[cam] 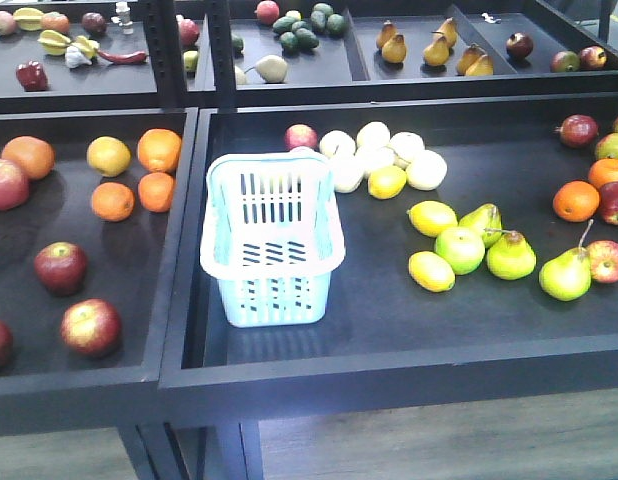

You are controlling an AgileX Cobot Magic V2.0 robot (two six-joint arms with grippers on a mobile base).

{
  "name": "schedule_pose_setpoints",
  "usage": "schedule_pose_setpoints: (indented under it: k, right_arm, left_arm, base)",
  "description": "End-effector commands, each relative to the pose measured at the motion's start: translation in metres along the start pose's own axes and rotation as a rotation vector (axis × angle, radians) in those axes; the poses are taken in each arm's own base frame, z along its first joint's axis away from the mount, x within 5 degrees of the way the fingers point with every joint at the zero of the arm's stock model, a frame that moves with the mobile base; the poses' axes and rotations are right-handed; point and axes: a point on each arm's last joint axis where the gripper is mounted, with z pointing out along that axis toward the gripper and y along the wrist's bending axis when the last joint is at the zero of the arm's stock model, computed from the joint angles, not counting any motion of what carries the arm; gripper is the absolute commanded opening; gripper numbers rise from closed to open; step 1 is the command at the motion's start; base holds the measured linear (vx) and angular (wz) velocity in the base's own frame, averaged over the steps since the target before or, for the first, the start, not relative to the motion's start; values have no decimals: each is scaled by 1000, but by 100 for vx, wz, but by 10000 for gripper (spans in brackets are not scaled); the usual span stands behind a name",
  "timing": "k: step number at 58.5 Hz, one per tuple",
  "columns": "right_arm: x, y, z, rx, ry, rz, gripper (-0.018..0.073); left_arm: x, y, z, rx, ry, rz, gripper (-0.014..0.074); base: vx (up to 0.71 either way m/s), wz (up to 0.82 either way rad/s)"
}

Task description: Pick three apples into basket with both arms

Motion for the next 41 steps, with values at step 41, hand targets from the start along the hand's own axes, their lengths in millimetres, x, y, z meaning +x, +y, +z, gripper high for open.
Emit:
schedule_pose_setpoints:
  k: [41]
  right_arm:
    - [-3, 2, 0, -20, -67, -25, -8]
  left_arm:
    - [-15, -3, -3, 17, -106, -6, -6]
  base:
    - [13, 1]
